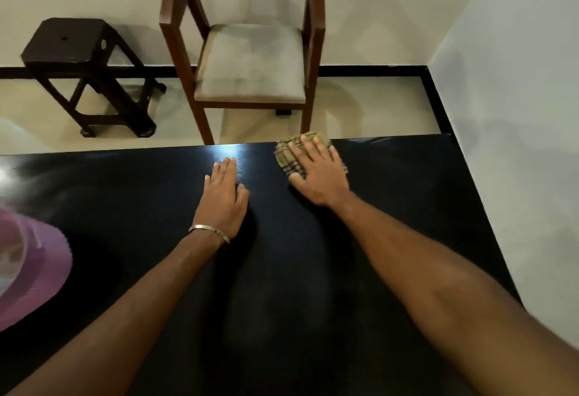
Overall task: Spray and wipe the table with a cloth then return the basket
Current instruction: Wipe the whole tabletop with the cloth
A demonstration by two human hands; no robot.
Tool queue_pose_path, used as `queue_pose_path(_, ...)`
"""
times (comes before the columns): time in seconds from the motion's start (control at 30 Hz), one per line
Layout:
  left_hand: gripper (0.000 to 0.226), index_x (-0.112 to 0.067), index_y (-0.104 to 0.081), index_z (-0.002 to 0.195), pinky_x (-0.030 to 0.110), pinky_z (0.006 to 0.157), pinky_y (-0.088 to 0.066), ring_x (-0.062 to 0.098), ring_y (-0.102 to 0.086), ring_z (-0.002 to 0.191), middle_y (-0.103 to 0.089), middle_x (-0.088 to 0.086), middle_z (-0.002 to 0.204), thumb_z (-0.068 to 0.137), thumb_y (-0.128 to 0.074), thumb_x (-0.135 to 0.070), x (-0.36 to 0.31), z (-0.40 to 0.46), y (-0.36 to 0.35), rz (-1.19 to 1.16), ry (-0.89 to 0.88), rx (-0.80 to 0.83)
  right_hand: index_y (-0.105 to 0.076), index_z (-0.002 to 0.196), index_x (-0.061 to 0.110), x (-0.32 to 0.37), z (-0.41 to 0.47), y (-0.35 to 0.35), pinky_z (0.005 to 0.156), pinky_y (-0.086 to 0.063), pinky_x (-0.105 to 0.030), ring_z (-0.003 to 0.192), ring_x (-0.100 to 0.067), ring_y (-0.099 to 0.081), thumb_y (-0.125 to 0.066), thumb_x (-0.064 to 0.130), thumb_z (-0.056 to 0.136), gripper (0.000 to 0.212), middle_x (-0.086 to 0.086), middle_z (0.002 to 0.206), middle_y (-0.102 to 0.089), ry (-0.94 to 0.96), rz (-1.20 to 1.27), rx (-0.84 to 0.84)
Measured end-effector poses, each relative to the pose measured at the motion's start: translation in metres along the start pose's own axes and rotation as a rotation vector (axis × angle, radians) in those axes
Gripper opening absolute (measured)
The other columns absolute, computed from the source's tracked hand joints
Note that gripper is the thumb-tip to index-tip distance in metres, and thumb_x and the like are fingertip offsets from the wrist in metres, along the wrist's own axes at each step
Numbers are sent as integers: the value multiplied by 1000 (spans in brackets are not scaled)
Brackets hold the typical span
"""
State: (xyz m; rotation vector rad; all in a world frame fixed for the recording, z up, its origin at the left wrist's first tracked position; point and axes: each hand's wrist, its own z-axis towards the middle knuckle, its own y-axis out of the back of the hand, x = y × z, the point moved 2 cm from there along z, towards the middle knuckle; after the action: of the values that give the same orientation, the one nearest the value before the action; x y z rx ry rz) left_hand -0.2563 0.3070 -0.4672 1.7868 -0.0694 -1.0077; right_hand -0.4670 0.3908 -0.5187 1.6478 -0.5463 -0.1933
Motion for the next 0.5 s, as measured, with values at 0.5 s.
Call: queue_pose_path(0.5,57,-13,-11,153,31,119,4,16,1,149,-9,4,162,101,-30,-23,-68,4,-82,69,-102,81,-4,160,31,-215,-71,19,124,-3,-54,155,-30,-2,-18,59,92,75,-6,169,-4,-451,-5,-47)
